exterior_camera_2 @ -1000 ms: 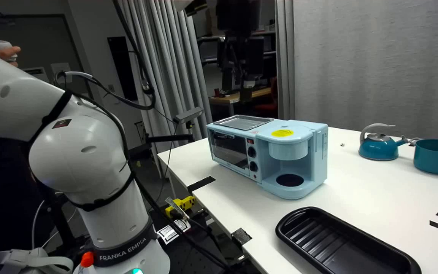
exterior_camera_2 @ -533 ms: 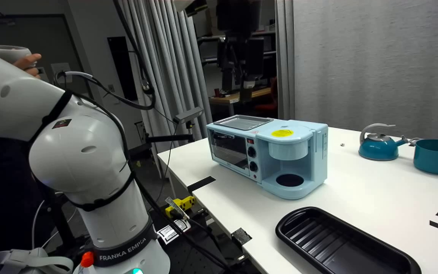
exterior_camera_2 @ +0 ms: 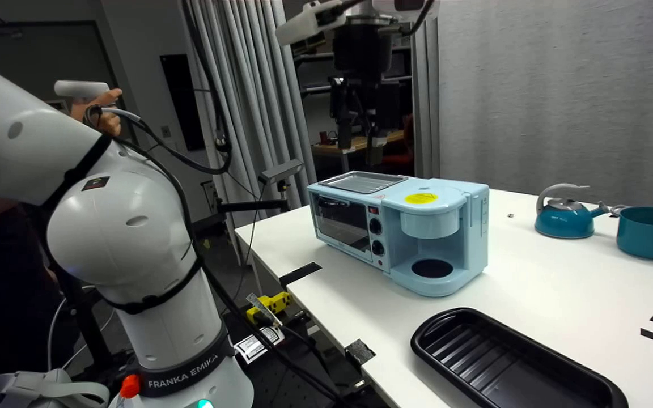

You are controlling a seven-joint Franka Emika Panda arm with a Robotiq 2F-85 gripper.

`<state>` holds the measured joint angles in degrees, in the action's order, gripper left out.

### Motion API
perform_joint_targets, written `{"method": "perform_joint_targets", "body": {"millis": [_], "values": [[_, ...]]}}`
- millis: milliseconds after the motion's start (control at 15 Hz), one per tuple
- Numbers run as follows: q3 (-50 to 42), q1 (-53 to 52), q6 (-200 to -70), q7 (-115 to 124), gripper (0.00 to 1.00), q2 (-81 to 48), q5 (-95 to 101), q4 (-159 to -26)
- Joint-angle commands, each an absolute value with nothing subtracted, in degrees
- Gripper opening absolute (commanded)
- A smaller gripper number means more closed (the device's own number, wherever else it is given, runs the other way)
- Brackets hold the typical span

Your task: Press the button on the top right side of the breakfast station

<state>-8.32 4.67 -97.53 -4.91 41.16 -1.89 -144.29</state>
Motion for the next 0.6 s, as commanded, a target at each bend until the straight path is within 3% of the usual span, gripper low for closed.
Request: {"method": "perform_joint_targets", "body": {"millis": [0, 533], "values": [[-4.6, 1.7, -101.9, -3.7, 1.0, 37.4, -4.9, -144.2], [2.3, -2.9, -110.3, -3.2, 1.0, 26.4, -4.1, -140.8]]}}
